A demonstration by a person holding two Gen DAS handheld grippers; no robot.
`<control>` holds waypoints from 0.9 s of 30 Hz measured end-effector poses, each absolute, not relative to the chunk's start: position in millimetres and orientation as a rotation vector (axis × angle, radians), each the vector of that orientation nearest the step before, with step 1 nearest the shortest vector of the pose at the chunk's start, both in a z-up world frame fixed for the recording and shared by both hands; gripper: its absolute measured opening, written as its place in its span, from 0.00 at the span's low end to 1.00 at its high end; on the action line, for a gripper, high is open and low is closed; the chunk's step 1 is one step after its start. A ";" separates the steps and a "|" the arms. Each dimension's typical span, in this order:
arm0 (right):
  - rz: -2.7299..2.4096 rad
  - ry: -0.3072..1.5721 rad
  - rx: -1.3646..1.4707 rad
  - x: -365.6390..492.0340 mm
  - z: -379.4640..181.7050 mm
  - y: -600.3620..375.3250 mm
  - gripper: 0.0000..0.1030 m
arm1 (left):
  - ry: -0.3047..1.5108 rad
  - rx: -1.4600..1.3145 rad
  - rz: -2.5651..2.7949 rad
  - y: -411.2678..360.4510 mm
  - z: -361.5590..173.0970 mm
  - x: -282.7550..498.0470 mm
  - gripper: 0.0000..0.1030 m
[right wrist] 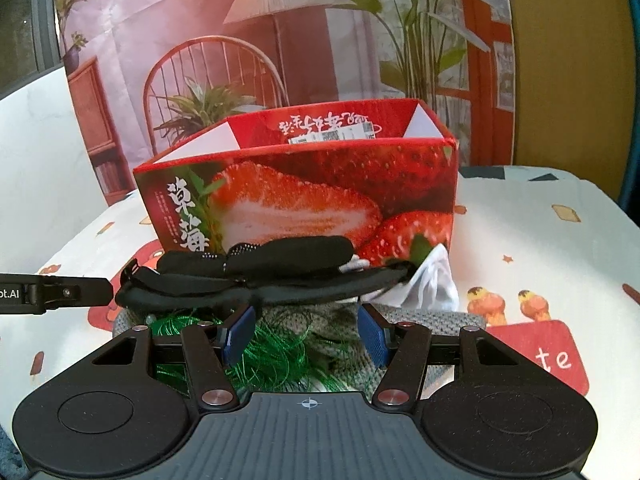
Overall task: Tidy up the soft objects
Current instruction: 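Move both grippers down to the black fabric gloves, then close both grippers on the black fabric and lift it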
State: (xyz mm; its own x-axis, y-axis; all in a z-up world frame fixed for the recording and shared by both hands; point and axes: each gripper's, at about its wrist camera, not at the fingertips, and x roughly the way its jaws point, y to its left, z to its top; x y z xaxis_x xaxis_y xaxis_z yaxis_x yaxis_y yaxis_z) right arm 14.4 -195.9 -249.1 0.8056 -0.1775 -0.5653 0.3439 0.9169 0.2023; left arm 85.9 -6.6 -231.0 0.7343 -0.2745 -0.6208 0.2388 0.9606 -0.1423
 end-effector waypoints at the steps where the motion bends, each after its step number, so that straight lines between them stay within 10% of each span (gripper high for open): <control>1: -0.284 0.570 0.307 13.5 -250.1 -196.0 0.53 | 0.693 -0.053 -0.286 -7.2 -232.5 85.5 0.64; 23: -0.355 0.536 0.434 23.0 -252.5 -244.2 0.53 | 0.779 -0.153 -0.296 -11.0 -254.8 133.5 0.49; 27: -0.344 0.570 0.474 34.6 -262.5 -252.4 0.53 | 0.783 -0.144 -0.301 -11.6 -258.1 135.9 0.32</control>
